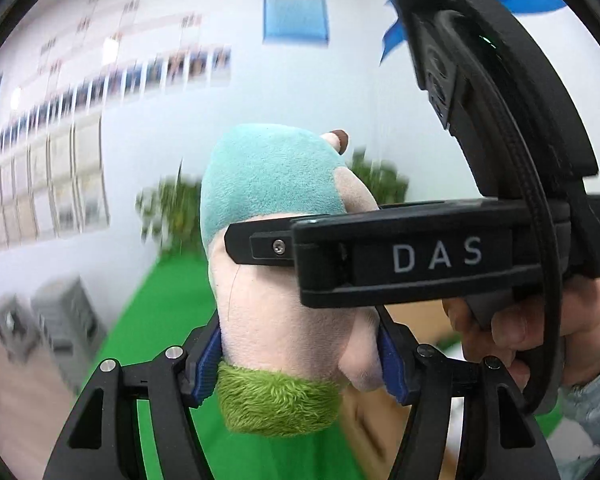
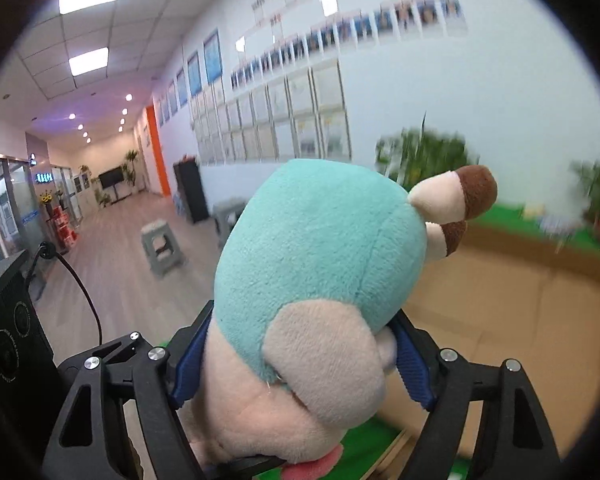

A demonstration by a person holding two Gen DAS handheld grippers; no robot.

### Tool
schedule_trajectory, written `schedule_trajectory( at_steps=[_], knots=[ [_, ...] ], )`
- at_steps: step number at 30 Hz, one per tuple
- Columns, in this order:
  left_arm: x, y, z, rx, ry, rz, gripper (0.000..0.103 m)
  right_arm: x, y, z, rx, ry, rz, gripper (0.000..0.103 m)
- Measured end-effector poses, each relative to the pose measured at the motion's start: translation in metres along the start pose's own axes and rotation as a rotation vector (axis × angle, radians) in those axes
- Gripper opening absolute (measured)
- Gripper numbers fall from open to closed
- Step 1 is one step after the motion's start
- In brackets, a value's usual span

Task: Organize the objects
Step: 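Lift the plush pig with the left tool while the right tool also grips it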

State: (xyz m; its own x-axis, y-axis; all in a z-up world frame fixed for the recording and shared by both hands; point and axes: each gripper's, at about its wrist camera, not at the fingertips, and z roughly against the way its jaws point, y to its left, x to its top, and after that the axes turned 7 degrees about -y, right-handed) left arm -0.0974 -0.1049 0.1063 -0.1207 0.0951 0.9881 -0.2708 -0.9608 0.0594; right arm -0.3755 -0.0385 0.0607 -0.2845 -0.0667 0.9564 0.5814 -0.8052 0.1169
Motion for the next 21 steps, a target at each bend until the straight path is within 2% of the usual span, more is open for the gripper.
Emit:
schedule_trajectory(
  at_steps=[3,5,8,11,12,15,18,21],
  knots=[
    [0.046,-0.007,-0.012,-0.015,-0.095,-0.051,0.062,0.042,-0.016,0.019,-0.026,-0.123,0.022,0.079],
    [0.063,-0.009,-0.021,-0.031,-0.124,-0.067,0.062,0.061,-0.027,0.023,-0.036,-0.174,0.026,0.079],
    [0.077,-0.006,-0.045,-0.051,-0.121,-0.081,0.062,0.073,-0.043,0.015,-0.051,-0.196,0.032,0.079],
    [0.077,0.006,-0.078,-0.060,-0.066,-0.060,0.062,0.076,-0.049,-0.003,-0.066,-0.166,0.011,0.079],
    [0.079,0.011,-0.114,-0.059,-0.045,-0.054,0.062,0.075,-0.052,-0.010,-0.067,-0.151,0.002,0.079],
    [0.066,0.022,-0.164,-0.051,0.034,-0.024,0.062,0.055,-0.068,-0.016,-0.048,-0.085,-0.043,0.079],
    [0.038,0.049,-0.215,-0.050,0.113,0.012,0.062,0.032,-0.081,-0.050,-0.013,-0.010,-0.070,0.078],
    [-0.003,0.074,-0.258,-0.055,0.198,0.073,0.062,0.006,-0.093,-0.083,-0.017,0.058,-0.102,0.078]
  ],
)
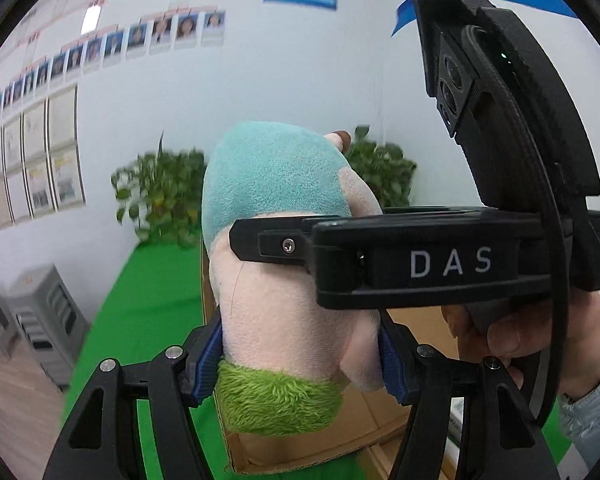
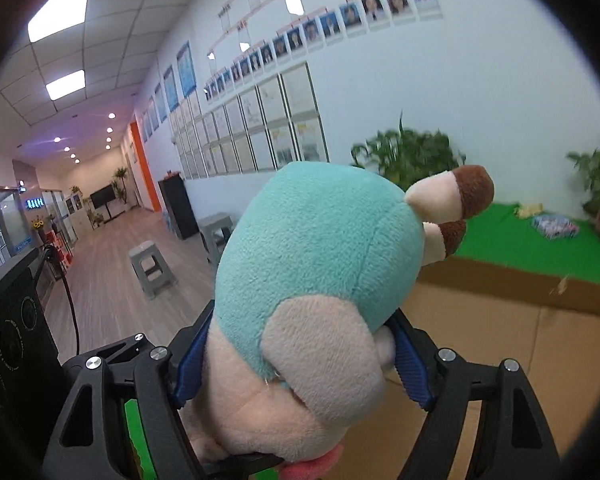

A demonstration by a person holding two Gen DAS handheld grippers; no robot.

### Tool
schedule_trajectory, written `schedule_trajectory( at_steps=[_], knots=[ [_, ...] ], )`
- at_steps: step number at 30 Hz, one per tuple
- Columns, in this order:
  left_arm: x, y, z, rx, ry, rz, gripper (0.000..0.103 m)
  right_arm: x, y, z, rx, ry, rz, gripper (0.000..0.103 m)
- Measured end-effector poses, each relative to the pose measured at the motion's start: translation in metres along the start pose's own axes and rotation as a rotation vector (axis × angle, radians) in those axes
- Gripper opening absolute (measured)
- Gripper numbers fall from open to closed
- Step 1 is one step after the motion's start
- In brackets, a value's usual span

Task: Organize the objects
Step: 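Lift the plush pig with the left tool while the right tool also grips it, then lower the plush pig into the large cardboard box and open both tools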

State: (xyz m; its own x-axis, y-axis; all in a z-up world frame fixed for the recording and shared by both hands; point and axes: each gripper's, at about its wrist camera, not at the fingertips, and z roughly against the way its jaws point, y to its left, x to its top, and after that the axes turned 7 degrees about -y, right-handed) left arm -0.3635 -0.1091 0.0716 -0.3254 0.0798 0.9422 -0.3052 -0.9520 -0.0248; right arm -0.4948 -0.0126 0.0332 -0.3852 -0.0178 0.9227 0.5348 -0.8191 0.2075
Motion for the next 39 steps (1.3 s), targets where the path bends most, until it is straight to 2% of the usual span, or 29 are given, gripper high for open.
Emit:
schedule_trajectory(
  at_steps=[4,8,12,15,17,20,22,24,28,33,35,36,38,39],
  knots=[
    [-0.043,0.025,-0.040,-0.006,0.097,0.066,0.062,-0.031,-0.021,-0.048,0.001,0.089,-0.072,0.077],
    [-0.098,0.050,-0.053,-0.016,0.181,0.128,0.062,-0.061,-0.041,-0.093,-0.003,0.179,-0.111,0.076],
    [-0.123,0.072,-0.078,0.022,0.275,0.150,0.063,-0.079,-0.053,-0.112,0.000,0.238,-0.115,0.075],
    [-0.153,0.080,-0.075,0.032,0.298,0.149,0.066,-0.095,-0.058,-0.110,0.013,0.264,-0.120,0.075],
    [-0.164,0.077,-0.062,0.027,0.318,0.145,0.064,-0.103,-0.058,-0.107,-0.002,0.287,-0.124,0.075],
    [-0.165,0.066,-0.023,0.005,0.272,0.099,0.061,-0.107,-0.067,-0.113,-0.014,0.327,-0.139,0.076],
    [-0.158,0.068,-0.010,0.034,0.243,0.081,0.063,-0.108,-0.062,-0.112,-0.007,0.333,-0.127,0.078],
    [-0.155,0.083,-0.013,0.043,0.241,0.107,0.063,-0.108,-0.060,-0.115,0.000,0.348,-0.129,0.088],
    [-0.165,0.100,-0.013,0.072,0.241,0.143,0.063,-0.104,-0.056,-0.115,0.006,0.362,-0.135,0.094],
    [-0.179,0.108,-0.017,0.079,0.247,0.163,0.063,-0.093,-0.054,-0.085,0.015,0.301,-0.161,0.094],
    [-0.184,0.085,0.013,0.082,0.241,0.155,0.065,-0.087,-0.055,-0.067,0.035,0.268,-0.185,0.094],
    [-0.184,0.078,0.022,0.092,0.234,0.144,0.069,-0.085,-0.055,-0.055,0.038,0.247,-0.194,0.094],
    [-0.181,0.078,0.024,0.133,0.202,0.111,0.072,-0.085,-0.050,-0.029,0.021,0.213,-0.198,0.095],
    [-0.180,0.072,0.031,0.141,0.179,0.095,0.073,-0.089,-0.047,-0.011,0.000,0.194,-0.195,0.099]
  ],
)
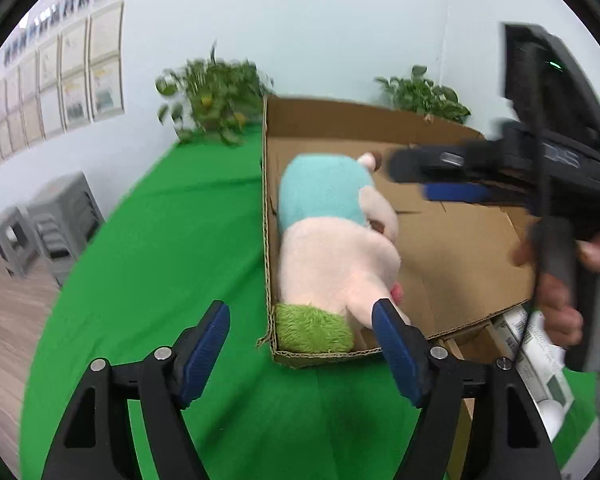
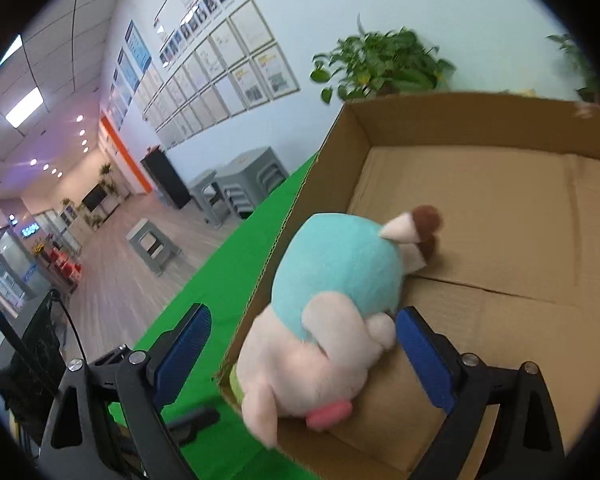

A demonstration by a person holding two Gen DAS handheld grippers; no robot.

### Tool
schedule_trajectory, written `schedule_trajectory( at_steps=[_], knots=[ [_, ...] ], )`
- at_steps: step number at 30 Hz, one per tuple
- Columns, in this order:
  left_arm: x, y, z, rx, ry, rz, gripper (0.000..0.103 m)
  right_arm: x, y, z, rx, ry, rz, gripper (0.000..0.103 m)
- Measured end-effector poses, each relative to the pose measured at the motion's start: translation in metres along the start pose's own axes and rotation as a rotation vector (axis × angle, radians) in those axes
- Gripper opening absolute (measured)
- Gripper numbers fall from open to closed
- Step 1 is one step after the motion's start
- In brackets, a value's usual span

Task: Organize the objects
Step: 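Lower the plush pig into the large cardboard box and open both tools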

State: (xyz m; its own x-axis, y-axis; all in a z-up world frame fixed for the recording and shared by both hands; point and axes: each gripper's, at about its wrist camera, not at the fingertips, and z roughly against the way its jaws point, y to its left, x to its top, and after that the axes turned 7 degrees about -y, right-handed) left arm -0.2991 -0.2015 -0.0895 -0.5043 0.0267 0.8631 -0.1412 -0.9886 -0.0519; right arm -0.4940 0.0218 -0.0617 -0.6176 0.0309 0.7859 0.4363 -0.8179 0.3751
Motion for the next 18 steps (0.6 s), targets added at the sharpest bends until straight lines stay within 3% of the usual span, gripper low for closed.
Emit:
schedule_trajectory(
  at_steps=[1,5,7,11,14,18],
  knots=[
    [0.001,-0.001,0.002,0.003,-0.021,-0.008,0.075,-0.005,0.000,0.013,-0.022,-0.015,-0.002,0.101],
    [0.005,-0.011,0.028,0.019,-0.119,0.003,0.100,-0.028,0.010,0.076,-0.098,-0.105,0.011,0.102],
    [0.003,-0.039,0.061,0.018,-0.140,0.017,0.102,-0.038,0.010,0.099,-0.133,-0.130,0.027,0.103],
    [0.027,-0.051,0.032,0.035,-0.080,-0.033,0.102,-0.042,-0.003,0.121,-0.105,-0.164,-0.031,0.103],
    [0.036,-0.047,-0.008,0.066,0.000,-0.032,0.102,-0.038,-0.020,0.109,-0.058,-0.100,-0.124,0.103],
    [0.019,-0.031,-0.037,0.059,0.083,0.026,0.102,-0.023,-0.024,0.068,0.040,-0.012,-0.167,0.103]
  ],
)
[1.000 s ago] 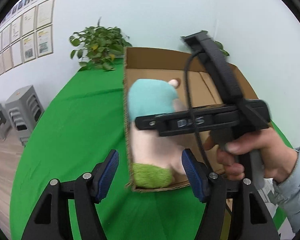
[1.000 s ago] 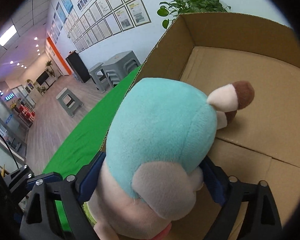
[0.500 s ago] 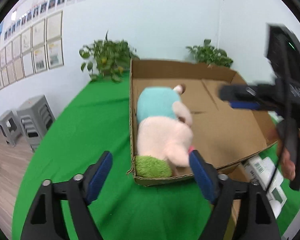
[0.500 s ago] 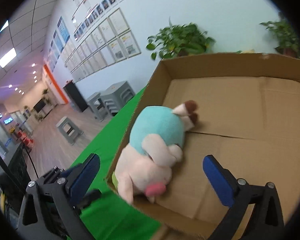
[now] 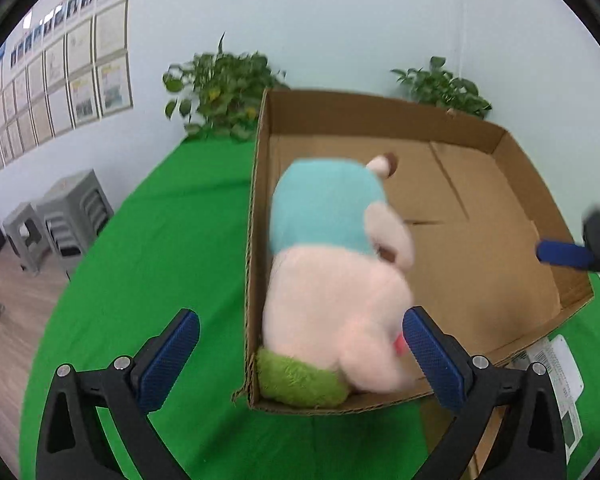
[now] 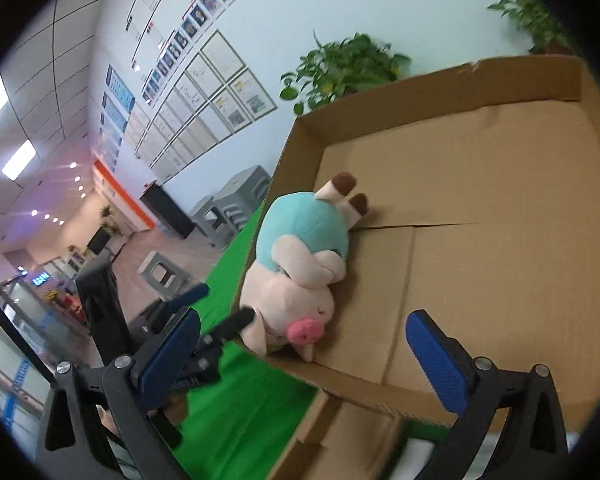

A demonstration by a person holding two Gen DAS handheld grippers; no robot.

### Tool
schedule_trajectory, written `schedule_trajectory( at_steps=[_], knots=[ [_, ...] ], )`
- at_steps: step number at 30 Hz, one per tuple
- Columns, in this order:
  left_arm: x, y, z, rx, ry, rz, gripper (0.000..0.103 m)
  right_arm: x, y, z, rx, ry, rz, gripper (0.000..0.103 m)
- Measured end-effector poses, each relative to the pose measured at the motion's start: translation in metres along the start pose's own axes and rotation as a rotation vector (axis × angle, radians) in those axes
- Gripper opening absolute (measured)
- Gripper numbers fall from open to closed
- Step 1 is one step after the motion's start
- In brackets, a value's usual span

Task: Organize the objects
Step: 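Lower the plush pig into the large cardboard box and open both tools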

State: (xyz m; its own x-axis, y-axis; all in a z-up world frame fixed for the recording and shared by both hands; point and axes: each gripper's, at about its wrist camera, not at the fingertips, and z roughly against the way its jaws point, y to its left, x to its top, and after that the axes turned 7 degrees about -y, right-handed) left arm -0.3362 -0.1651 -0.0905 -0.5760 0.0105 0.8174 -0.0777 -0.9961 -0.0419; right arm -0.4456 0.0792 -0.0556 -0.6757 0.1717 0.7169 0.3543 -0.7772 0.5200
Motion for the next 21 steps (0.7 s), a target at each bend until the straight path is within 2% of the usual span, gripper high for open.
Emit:
schedule_trajectory(
  at_steps=[4,8,11,13,14,17,21],
  knots=[
    [-0.019,0.013,-0.021,-0.066,0.061,0.057,0.099,0.022,0.006,-0.055,0.060,0.049,0.012,0.103],
    [-0.027,0.016,-0.029,-0.149,0.075,0.082,0.092,0.028,0.000,-0.124,0.026,0.144,0.003,0.101],
    [-0.030,0.017,-0.033,-0.202,0.086,0.082,0.083,0.021,-0.011,-0.156,0.021,0.210,-0.024,0.101],
    [-0.030,0.015,-0.035,-0.195,0.074,0.054,0.082,0.017,-0.016,-0.165,0.072,0.216,-0.035,0.098],
    [-0.030,0.015,-0.035,-0.194,0.069,0.041,0.081,0.015,-0.016,-0.165,0.113,0.206,-0.037,0.090],
    [-0.030,0.016,-0.037,-0.202,0.057,0.040,0.080,0.011,-0.013,-0.162,0.151,0.193,-0.012,0.081],
    [-0.029,0.014,-0.036,-0.200,0.037,0.022,0.080,0.007,-0.012,-0.155,0.186,0.185,-0.024,0.080]
  ],
)
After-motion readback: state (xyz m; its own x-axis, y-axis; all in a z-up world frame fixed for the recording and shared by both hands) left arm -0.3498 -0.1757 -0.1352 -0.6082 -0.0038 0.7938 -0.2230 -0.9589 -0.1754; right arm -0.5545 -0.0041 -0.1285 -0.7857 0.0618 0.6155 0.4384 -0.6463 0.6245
